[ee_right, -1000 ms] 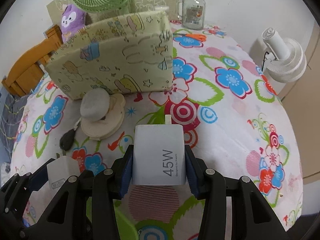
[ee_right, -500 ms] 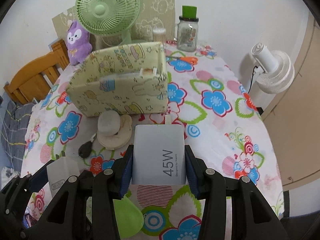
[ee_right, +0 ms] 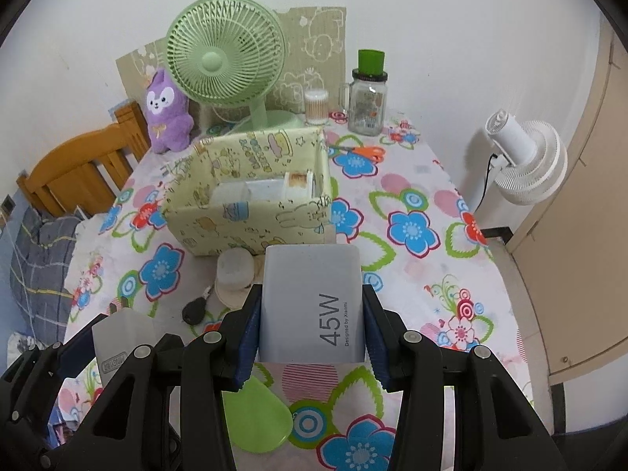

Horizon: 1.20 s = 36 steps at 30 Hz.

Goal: Organize rigid objects
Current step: 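Lift and carry both held chargers toward the yellow basket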

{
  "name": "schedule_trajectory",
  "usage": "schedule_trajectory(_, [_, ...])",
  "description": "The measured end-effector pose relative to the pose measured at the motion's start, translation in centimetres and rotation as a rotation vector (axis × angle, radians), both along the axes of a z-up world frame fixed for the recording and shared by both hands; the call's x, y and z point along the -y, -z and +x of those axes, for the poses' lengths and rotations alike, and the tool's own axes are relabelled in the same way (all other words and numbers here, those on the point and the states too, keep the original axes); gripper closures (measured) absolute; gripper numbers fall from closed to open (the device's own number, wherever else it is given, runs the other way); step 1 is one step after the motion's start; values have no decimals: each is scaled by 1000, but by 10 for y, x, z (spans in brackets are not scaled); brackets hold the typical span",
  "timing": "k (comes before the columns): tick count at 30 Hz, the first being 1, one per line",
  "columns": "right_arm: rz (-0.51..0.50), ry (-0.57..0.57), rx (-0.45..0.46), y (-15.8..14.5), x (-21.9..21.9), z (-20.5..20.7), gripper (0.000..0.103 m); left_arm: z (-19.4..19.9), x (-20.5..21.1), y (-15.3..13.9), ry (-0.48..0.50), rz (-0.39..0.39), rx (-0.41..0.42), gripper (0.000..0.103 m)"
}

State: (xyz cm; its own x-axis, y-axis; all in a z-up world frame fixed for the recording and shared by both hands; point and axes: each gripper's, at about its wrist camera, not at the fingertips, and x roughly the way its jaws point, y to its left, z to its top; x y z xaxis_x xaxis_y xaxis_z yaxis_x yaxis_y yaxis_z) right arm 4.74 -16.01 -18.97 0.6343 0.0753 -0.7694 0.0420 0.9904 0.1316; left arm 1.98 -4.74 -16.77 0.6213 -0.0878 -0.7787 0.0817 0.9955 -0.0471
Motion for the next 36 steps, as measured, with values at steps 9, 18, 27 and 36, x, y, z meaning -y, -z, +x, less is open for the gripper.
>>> schedule_trajectory(9, [12,-1,19,-24,2,-12,53,-8,1,-22,9,8,17,46])
schedule_trajectory(18, [7,5,59,-51,6,-15,53,-6,4,-44,23,11,56,46])
schedule_trajectory(27, [6,5,72,-65,8,-12,53,2,5,-56,11,23,64,46])
schedule_trajectory(36, [6,11,106,-83,13,-7,53,8,10,-72,8,22,102,46])
